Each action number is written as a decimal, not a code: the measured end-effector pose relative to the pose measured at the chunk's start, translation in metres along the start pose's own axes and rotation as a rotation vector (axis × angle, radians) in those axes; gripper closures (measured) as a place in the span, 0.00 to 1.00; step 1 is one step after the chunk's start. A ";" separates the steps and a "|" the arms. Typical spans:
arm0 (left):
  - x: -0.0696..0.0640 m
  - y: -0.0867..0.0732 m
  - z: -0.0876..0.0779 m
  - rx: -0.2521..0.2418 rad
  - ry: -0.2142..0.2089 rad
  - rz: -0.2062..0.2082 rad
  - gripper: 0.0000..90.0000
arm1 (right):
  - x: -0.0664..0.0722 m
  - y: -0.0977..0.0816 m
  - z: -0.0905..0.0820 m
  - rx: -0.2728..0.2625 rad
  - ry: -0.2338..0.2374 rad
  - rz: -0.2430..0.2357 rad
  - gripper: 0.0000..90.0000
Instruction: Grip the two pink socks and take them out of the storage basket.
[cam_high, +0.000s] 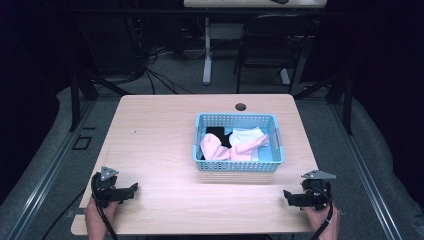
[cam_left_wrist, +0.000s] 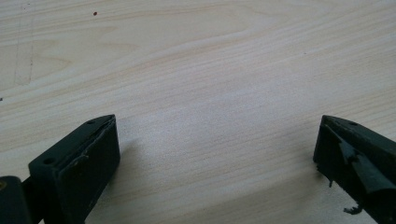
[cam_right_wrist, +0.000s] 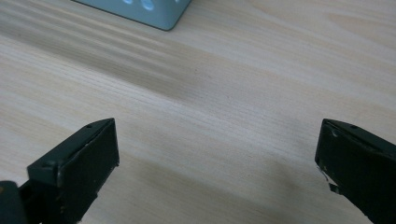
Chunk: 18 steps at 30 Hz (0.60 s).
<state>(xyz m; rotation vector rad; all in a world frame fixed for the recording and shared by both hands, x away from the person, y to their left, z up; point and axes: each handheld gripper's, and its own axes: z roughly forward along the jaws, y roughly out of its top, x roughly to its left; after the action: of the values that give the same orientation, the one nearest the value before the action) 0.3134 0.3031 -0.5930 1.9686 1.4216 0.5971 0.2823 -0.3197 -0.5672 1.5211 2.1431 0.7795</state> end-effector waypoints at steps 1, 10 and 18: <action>0.000 0.000 0.000 0.000 0.000 0.000 0.01 | 0.002 0.003 -0.004 0.003 -0.004 -0.012 0.00; 0.000 0.000 0.000 0.001 0.000 -0.001 0.01 | 0.007 0.020 -0.025 0.017 0.022 -0.037 0.00; 0.000 0.000 0.000 0.001 -0.001 0.000 0.01 | 0.014 0.037 -0.040 0.037 0.041 -0.065 0.00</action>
<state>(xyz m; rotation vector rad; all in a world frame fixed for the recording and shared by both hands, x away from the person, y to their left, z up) 0.3135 0.3032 -0.5930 1.9697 1.4215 0.5959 0.2801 -0.3060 -0.5133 1.4578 2.2367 0.7599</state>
